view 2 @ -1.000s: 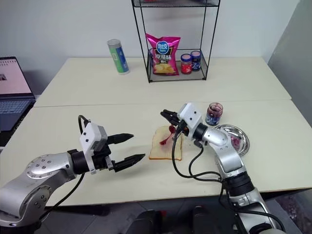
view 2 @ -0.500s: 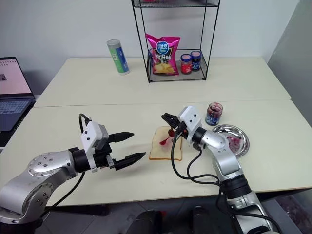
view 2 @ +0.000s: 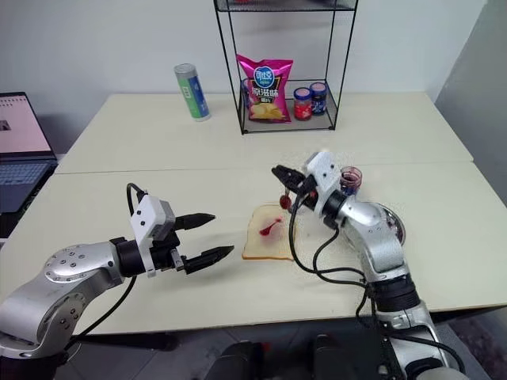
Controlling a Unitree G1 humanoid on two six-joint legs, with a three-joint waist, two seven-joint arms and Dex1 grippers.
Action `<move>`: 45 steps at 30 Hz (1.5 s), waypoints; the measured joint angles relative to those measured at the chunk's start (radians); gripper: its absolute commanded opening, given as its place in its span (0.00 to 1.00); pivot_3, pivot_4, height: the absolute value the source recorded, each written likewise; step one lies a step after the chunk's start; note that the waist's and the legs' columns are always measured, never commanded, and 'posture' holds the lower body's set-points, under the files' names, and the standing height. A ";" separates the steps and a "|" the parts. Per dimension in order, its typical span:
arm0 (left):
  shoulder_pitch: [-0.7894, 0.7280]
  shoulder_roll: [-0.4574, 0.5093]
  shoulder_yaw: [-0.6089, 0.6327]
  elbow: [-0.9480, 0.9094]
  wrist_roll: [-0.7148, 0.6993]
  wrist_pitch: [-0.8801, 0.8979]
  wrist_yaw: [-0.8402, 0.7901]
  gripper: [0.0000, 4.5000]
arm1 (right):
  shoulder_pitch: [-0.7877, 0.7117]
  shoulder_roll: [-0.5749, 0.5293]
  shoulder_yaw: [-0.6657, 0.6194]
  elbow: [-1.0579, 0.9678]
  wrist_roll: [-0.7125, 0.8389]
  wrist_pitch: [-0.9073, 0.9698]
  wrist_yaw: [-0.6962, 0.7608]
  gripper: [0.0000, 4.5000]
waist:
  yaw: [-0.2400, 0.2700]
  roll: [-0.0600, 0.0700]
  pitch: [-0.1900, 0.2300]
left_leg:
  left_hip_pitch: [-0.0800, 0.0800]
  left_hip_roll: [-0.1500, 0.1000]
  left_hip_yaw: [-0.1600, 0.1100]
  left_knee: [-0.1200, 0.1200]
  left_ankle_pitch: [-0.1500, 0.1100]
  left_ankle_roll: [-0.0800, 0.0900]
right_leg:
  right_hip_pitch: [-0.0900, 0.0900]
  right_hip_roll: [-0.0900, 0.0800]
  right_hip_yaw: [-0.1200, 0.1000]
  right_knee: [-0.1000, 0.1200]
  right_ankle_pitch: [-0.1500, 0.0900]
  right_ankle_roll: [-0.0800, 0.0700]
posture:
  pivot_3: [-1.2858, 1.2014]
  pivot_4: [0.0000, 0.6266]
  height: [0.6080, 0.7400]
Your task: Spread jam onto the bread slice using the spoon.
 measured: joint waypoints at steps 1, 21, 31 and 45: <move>0.000 0.000 0.000 0.000 0.000 -0.001 0.000 1.00 | -0.003 0.041 -0.044 -0.004 0.069 0.089 -0.038 0.01 | 0.000 0.000 0.000 | 0.000 0.000 0.000 0.000 0.000 0.000 | 0.000 0.000 0.000 0.000 0.000 0.000 | 0.52 0.24 1.00; 0.001 0.005 0.000 -0.001 0.001 -0.007 0.001 1.00 | 0.032 0.230 -0.211 0.210 0.260 0.317 -0.290 0.01 | -0.002 0.000 0.000 | 0.000 0.000 0.001 0.000 0.000 0.000 | 0.000 0.001 0.000 0.000 -0.001 0.002 | 0.52 0.24 1.00; 0.002 0.019 0.001 -0.001 0.001 -0.007 0.002 1.00 | 0.012 0.124 -0.241 0.226 0.263 0.294 -0.257 0.01 | 0.003 0.000 0.000 | 0.000 -0.001 0.001 0.001 0.000 0.000 | 0.001 0.000 0.001 -0.001 -0.001 0.004 | 0.52 0.24 1.00; -0.001 0.022 0.001 0.000 0.003 -0.013 0.001 1.00 | -0.107 0.185 -0.405 0.147 0.543 0.512 -0.402 0.01 | -0.002 0.000 0.000 | -0.001 0.000 0.001 0.000 0.000 0.000 | 0.000 0.000 0.000 0.000 0.000 0.002 | 0.52 0.24 1.00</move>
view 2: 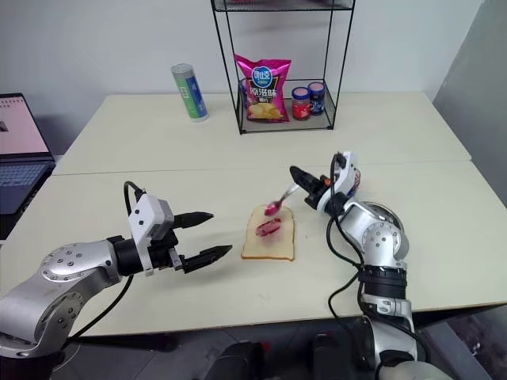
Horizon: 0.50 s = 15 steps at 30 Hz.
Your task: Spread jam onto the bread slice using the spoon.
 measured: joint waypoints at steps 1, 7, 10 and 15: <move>0.000 0.000 0.000 0.000 0.000 0.000 -0.001 1.00 | -0.005 -0.003 0.000 -0.011 0.013 0.011 -0.004 0.01 | 0.000 0.000 0.000 | 0.000 0.000 0.000 0.000 0.000 0.000 | 0.000 0.000 0.000 0.000 0.000 0.000 | 0.52 0.24 1.00; -0.010 0.000 -0.001 0.002 0.001 -0.001 0.000 1.00 | 0.071 0.000 0.069 -0.023 -0.021 0.010 -0.003 0.01 | -0.001 0.000 0.000 | 0.000 0.000 0.001 0.000 0.000 0.000 | 0.000 0.000 0.000 0.000 -0.001 0.002 | 0.52 0.24 1.00; -0.021 -0.001 -0.011 0.002 0.001 -0.001 0.001 1.00 | 0.121 0.010 0.132 -0.007 -0.079 -0.024 0.009 0.01 | -0.001 0.000 0.000 | 0.000 0.000 0.001 0.000 0.000 0.000 | 0.000 0.000 0.000 0.000 -0.001 0.002 | 0.52 0.24 1.00; -0.020 -0.002 -0.022 0.002 0.006 -0.002 0.001 1.00 | 0.142 0.015 0.176 0.049 -0.152 -0.093 0.033 0.01 | -0.001 0.000 0.000 | 0.000 0.000 0.001 0.000 0.000 0.000 | 0.000 0.001 0.000 0.000 -0.001 0.002 | 0.52 0.24 1.00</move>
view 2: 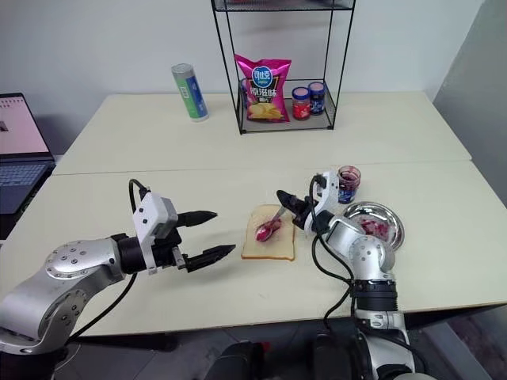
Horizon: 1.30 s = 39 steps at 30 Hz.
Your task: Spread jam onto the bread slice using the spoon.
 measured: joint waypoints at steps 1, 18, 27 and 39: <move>0.003 0.001 0.000 0.000 0.003 0.000 -0.001 1.00 | 0.000 -0.005 0.003 0.000 -0.006 -0.006 0.008 0.01 | 0.001 0.000 0.000 | 0.000 0.000 0.000 0.000 0.000 0.000 | 0.000 0.000 0.000 0.000 0.000 0.000 | 0.52 0.24 1.00; -0.006 0.001 -0.005 0.012 0.011 -0.014 -0.009 1.00 | 0.011 -0.083 -0.062 -0.041 0.028 0.039 0.011 0.01 | 0.007 0.000 0.000 | 0.000 0.000 -0.001 0.001 0.000 0.000 | 0.001 -0.001 0.000 0.000 0.000 0.001 | 0.52 0.24 1.00; -0.069 0.007 -0.032 0.085 0.028 -0.029 -0.070 1.00 | -0.054 -0.069 -0.232 -0.214 0.369 0.180 -0.127 0.01 | 0.003 0.000 0.000 | -0.001 0.000 -0.001 0.001 0.000 0.000 | 0.000 0.000 0.000 0.000 0.000 0.001 | 0.52 0.24 1.00; -0.395 -0.083 -0.225 0.240 0.084 -0.108 -0.231 1.00 | -0.002 -0.446 -0.375 -0.461 0.728 0.182 -0.339 0.01 | 0.020 0.000 0.001 | -0.002 -0.001 0.003 0.000 0.000 0.000 | 0.000 0.000 0.001 -0.002 0.000 0.003 | 0.52 0.24 1.00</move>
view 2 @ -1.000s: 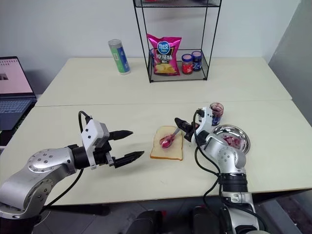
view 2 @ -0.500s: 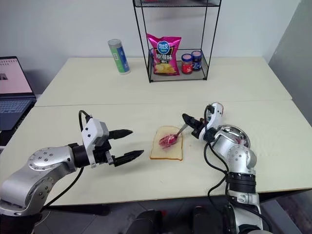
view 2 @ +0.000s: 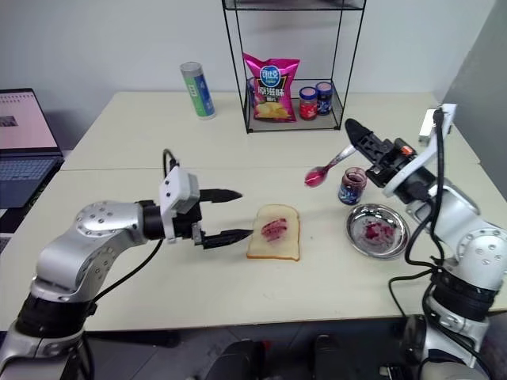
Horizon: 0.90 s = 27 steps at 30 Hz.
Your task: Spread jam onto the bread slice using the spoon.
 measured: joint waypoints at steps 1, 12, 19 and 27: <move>-0.035 -0.036 -0.042 0.020 0.011 -0.008 -0.019 1.00 | 0.062 -0.053 -0.029 -0.025 0.000 -0.017 -0.016 0.01 | 0.000 0.000 0.000 | 0.000 0.000 0.000 0.000 0.000 0.000 | 0.000 0.000 0.000 0.000 0.000 0.000 | 0.52 0.24 1.00; -0.139 -0.254 -0.241 0.161 0.132 -0.141 -0.064 1.00 | 0.379 -0.076 -0.068 0.082 -0.355 -0.212 0.002 0.01 | 0.005 -0.001 0.000 | 0.001 0.001 0.000 0.003 0.000 0.000 | 0.002 0.007 0.001 0.001 0.000 0.001 | 0.52 0.24 1.00; -0.127 -0.284 -0.265 0.195 0.172 -0.166 -0.060 1.00 | 0.336 0.025 -0.036 0.308 -0.486 -0.378 0.118 0.01 | -0.008 0.002 0.000 | 0.001 0.002 0.000 0.003 0.000 0.000 | 0.001 0.008 0.001 0.001 0.000 0.002 | 0.52 0.24 1.00; -0.099 -0.264 -0.238 0.160 0.167 -0.123 -0.046 1.00 | 0.277 0.038 -0.057 0.461 -0.491 -0.425 0.218 0.09 | -0.007 0.002 -0.001 | 0.001 0.001 0.000 0.003 0.000 0.000 | 0.002 0.007 0.001 0.001 0.000 0.002 | 0.52 0.24 1.00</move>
